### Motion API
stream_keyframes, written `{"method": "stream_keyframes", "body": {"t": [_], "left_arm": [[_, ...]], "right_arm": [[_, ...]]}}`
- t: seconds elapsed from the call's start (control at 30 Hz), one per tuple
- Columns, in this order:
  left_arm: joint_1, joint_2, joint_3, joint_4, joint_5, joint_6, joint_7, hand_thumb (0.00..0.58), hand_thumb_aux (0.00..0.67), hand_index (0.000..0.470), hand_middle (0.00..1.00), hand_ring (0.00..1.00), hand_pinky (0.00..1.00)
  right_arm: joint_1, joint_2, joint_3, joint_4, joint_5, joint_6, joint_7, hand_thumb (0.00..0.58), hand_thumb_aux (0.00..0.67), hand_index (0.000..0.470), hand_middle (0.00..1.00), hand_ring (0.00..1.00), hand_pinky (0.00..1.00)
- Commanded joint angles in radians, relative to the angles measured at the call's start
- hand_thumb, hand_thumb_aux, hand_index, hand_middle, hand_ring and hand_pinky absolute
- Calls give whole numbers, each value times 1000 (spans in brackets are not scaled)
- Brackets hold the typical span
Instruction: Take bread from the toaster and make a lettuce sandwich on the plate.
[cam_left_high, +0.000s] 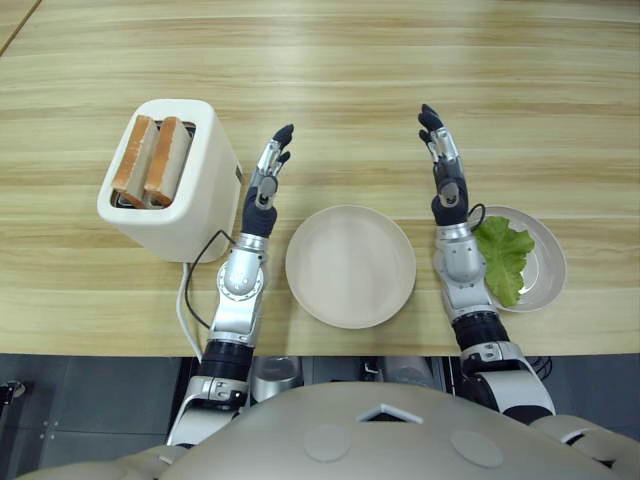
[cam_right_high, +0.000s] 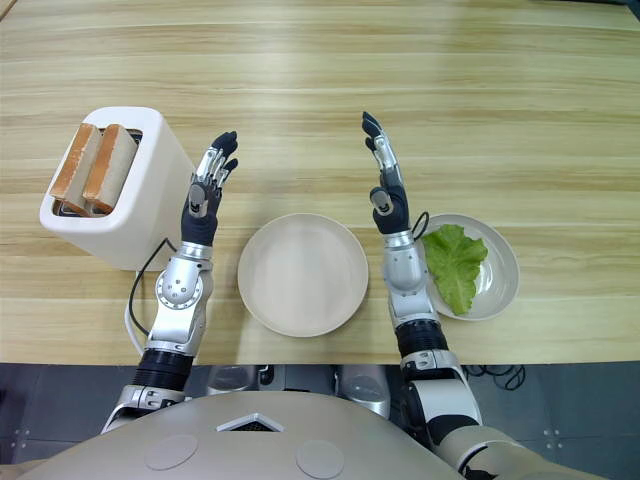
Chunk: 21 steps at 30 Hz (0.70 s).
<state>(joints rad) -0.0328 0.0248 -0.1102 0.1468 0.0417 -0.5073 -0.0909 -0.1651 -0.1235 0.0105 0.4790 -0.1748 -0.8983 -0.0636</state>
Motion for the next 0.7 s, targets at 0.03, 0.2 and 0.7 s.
{"method": "stream_keyframes", "body": {"t": [0.03, 0.2, 0.7], "left_arm": [[-18, 1, -17, 27, 8, 19, -19, 0, 0, 0, 0, 0, 0], [-22, 2, -15, 32, 8, 19, -24, 0, 0, 0, 0, 0, 0], [-7, 4, 9, 28, 16, 5, 5, 0, 0, 0, 0, 0, 0]], "right_arm": [[32, -2, -15, -44, -1, 24, -14, 0, 0, 0, 0, 0, 0], [41, 1, -12, -64, -6, 38, -15, 0, 0, 0, 0, 0, 0], [7, 6, 14, -28, -5, 47, -6, 0, 0, 0, 0, 0, 0]]}}
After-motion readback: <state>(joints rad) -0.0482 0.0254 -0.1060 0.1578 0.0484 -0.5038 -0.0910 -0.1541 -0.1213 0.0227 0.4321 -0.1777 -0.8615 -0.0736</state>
